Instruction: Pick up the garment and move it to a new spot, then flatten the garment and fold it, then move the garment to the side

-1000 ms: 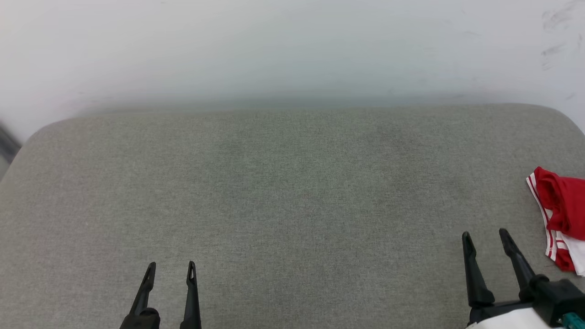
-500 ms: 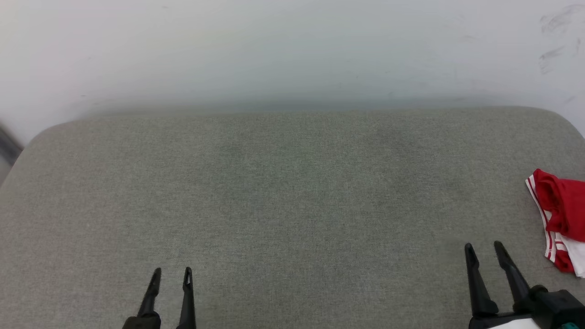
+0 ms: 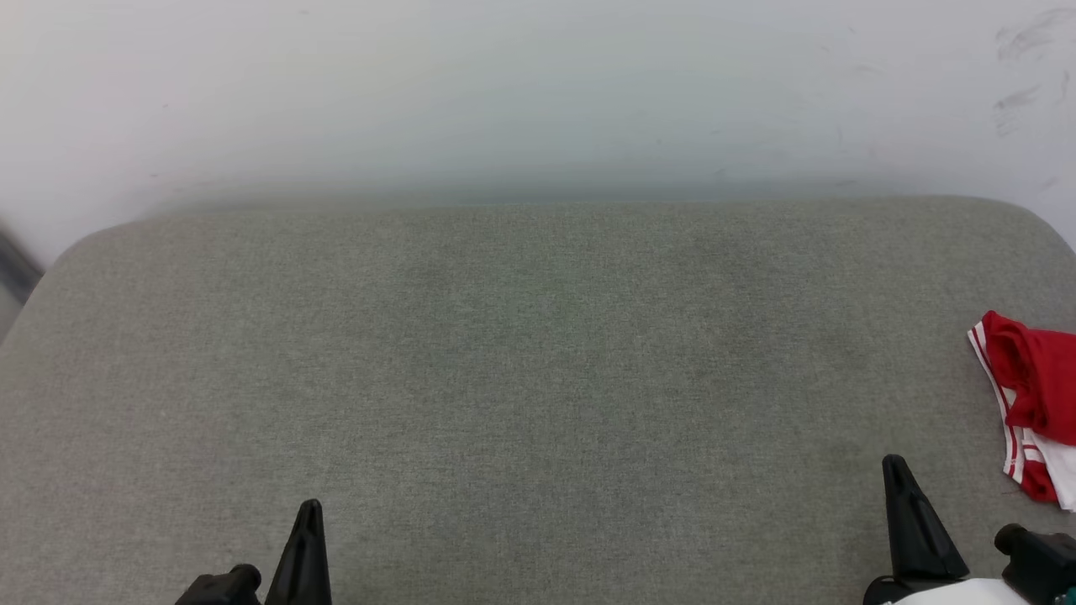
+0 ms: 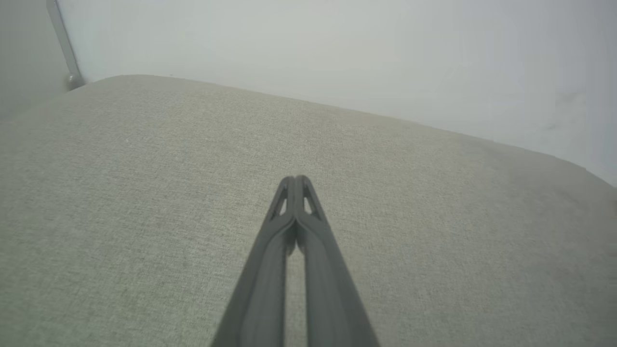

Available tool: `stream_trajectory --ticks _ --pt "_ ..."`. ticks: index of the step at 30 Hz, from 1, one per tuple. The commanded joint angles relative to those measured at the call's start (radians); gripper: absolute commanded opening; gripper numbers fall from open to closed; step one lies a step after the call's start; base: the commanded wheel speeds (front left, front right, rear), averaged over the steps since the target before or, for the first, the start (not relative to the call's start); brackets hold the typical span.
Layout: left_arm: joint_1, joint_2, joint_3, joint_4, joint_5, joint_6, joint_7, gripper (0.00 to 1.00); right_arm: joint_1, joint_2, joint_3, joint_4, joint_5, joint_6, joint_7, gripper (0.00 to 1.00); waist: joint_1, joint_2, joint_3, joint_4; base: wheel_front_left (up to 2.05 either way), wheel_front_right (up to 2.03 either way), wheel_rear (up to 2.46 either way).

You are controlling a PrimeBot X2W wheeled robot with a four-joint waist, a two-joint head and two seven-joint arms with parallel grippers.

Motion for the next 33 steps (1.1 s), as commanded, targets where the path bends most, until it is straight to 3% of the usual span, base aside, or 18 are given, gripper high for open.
stream_trajectory --ticks 1,19,33 --pt "-0.029 0.008 0.006 -0.007 -0.042 -0.005 0.006 0.0 -0.032 -0.01 0.001 -0.009 0.042 0.0 0.005 0.0 0.0 0.0 0.0 0.0 0.0 0.0 0.0" --pt "-0.095 0.017 0.026 0.041 -0.369 -0.044 0.07 0.0 -0.083 -0.021 0.001 0.026 0.358 0.0 0.069 0.0 0.0 0.0 0.001 0.003 0.0 0.0 0.0" --pt "-0.133 0.02 0.042 0.063 -0.565 -0.066 0.111 0.0 -0.113 -0.024 -0.003 0.047 0.548 0.0 0.111 0.0 0.0 0.0 0.002 0.005 0.0 0.0 0.0"
